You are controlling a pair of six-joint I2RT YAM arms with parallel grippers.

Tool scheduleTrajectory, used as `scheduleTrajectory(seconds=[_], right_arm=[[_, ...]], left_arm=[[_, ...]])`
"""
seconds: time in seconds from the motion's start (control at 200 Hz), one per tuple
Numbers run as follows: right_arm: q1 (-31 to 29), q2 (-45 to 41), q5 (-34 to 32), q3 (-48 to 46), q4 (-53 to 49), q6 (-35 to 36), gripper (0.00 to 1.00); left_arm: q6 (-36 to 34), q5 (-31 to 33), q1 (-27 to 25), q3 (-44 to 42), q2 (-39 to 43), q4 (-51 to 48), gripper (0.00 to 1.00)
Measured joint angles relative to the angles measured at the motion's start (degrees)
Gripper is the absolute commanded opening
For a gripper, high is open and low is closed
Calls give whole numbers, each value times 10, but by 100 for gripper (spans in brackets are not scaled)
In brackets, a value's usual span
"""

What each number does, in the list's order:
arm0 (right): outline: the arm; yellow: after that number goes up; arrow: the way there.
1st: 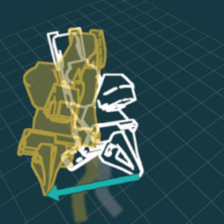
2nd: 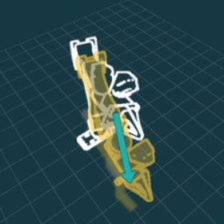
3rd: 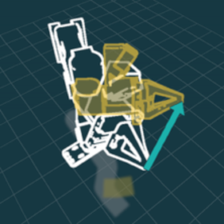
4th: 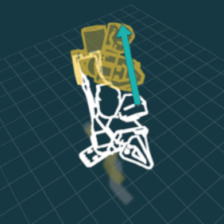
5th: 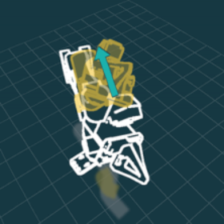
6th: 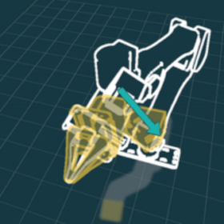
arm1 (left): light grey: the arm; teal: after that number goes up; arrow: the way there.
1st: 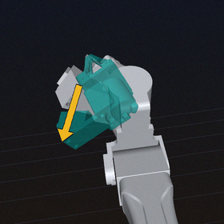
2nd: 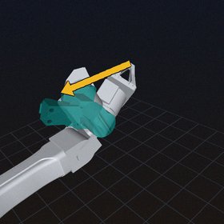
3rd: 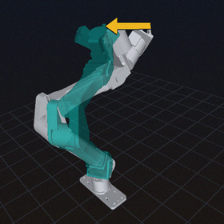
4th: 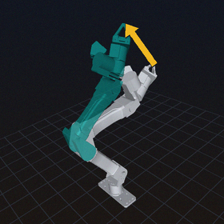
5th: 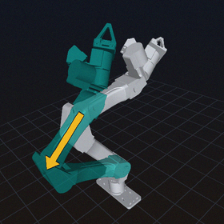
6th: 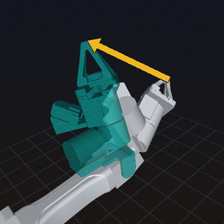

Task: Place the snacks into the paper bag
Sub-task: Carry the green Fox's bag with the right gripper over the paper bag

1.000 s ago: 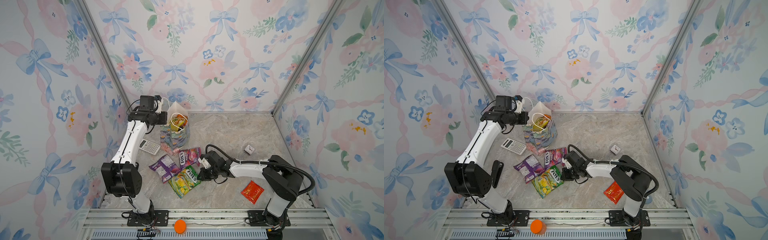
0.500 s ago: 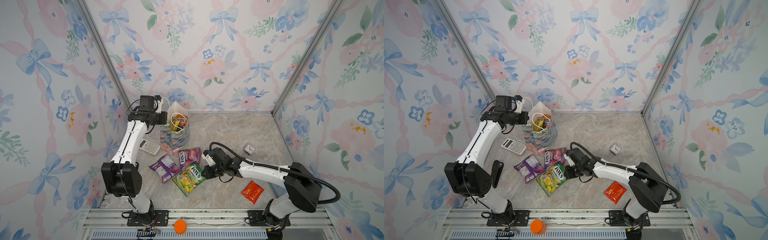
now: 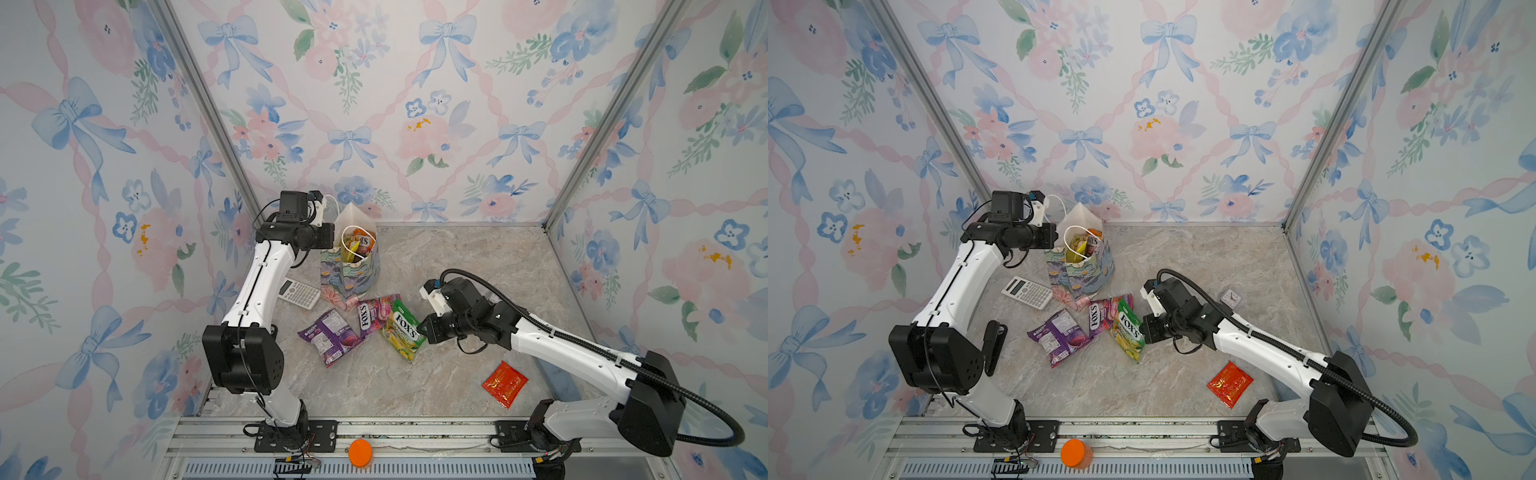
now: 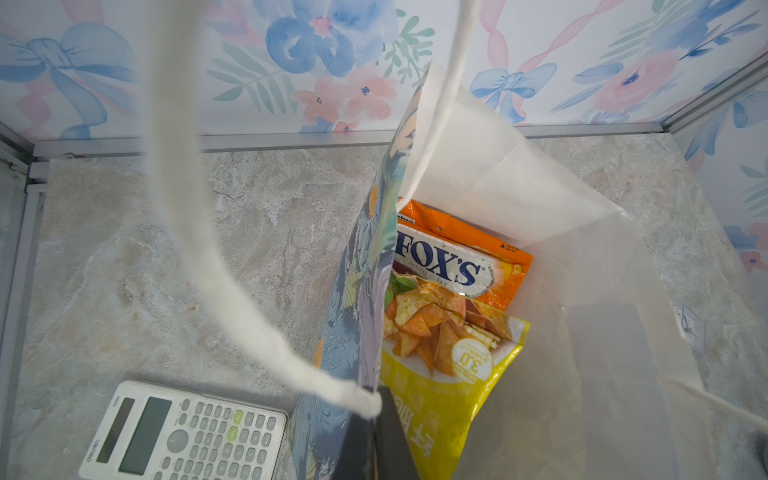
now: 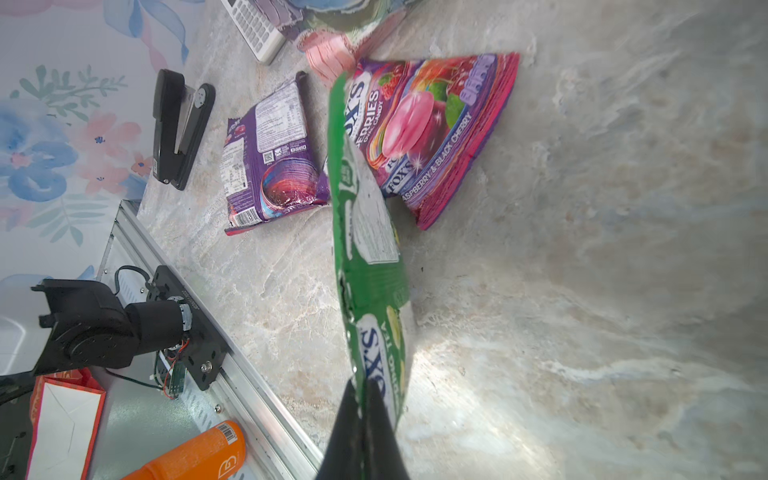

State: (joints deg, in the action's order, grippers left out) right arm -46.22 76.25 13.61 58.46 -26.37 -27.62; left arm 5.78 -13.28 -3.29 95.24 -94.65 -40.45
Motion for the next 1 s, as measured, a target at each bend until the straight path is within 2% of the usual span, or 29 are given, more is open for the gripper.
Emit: scheduleTrajectory(seconds=[0.275,0.59,0.755,1.0], right_arm=[[21,-28,-12,73,-64,26,0],[54,-35,-27,116,-89,52,0],[78,-12,-30,159,-81,65,0],[106,67,-32,256,-57,84,0]], left_arm=[[0,0,0,0,0,0,0],[0,0,0,0,0,0,0],[0,0,0,0,0,0,0],[0,0,0,0,0,0,0]])
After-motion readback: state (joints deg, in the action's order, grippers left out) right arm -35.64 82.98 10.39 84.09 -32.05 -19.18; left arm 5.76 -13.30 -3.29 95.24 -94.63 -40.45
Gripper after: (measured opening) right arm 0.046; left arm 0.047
